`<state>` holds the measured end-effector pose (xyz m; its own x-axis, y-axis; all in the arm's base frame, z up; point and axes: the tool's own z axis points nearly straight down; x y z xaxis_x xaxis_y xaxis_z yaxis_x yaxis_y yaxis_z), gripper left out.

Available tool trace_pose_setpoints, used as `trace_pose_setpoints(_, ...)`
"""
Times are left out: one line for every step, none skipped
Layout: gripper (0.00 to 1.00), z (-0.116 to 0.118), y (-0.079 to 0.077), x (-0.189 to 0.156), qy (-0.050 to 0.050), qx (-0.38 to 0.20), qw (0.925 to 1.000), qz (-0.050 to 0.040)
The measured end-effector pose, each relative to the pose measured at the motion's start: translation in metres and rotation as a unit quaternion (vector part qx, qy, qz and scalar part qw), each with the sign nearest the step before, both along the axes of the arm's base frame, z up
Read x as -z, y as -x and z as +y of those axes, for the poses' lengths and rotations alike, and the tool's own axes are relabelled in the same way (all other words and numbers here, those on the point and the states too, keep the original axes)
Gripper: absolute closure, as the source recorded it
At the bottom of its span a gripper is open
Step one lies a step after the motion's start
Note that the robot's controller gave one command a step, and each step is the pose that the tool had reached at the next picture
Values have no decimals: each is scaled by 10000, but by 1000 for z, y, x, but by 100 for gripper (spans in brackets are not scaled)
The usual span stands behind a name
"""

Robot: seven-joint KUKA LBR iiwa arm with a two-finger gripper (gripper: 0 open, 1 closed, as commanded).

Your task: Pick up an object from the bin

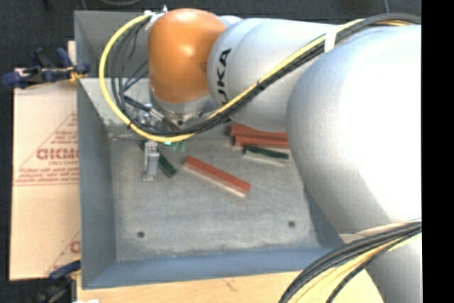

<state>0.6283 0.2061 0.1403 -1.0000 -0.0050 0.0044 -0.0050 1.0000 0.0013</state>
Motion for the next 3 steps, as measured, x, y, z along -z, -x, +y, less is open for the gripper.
trace_pose_setpoints(0,-25,-7,73,14,1493,9888,-5)
trace_pose_setpoints(0,-25,-7,72,1,1491,9888,-20)
trace_pose_setpoints(0,-25,-8,71,-7,1498,9887,-33)
